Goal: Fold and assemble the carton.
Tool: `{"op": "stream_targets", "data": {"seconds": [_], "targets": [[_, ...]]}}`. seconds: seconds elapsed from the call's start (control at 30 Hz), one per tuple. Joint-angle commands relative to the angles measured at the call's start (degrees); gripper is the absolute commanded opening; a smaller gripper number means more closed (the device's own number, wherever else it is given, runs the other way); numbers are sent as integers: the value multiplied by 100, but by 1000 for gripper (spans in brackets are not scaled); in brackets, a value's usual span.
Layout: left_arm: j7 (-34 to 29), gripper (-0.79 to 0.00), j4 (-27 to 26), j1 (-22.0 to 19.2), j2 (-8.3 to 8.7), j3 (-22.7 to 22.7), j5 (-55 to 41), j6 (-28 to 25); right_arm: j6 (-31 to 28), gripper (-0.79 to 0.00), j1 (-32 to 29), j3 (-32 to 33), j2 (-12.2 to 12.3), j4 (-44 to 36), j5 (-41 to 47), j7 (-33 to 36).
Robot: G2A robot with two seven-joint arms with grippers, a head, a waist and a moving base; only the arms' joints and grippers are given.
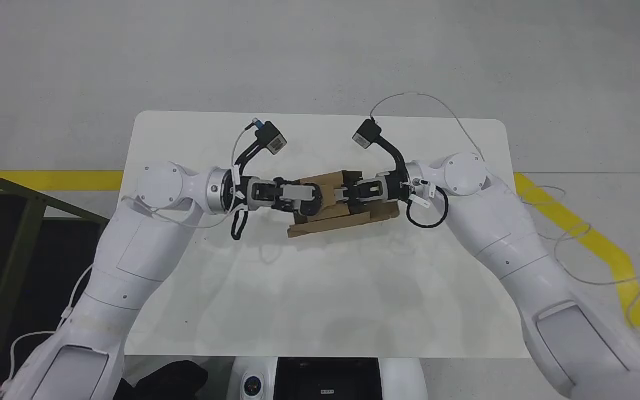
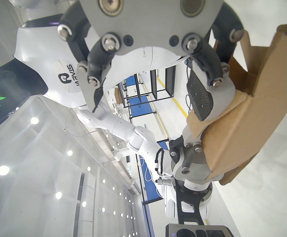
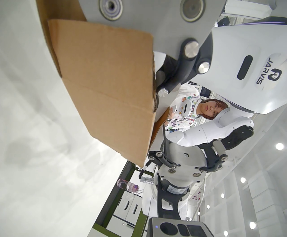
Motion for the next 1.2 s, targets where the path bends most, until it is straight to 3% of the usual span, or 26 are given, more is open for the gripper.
{"op": "stream_targets", "data": {"seconds": [0.0, 0.67, 1.17], "targets": [[-7, 0, 30, -2, -4, -25, -136, 32, 4, -785, -7, 30, 6, 4, -24, 4], [206, 0, 375, 228, 95, -535, -57, 112, 165, -785, -187, 399, 101, -202, -176, 165], [184, 0, 306, 169, 71, -483, -161, 167, 297, -785, -278, 270, 41, -373, -170, 297]]}}
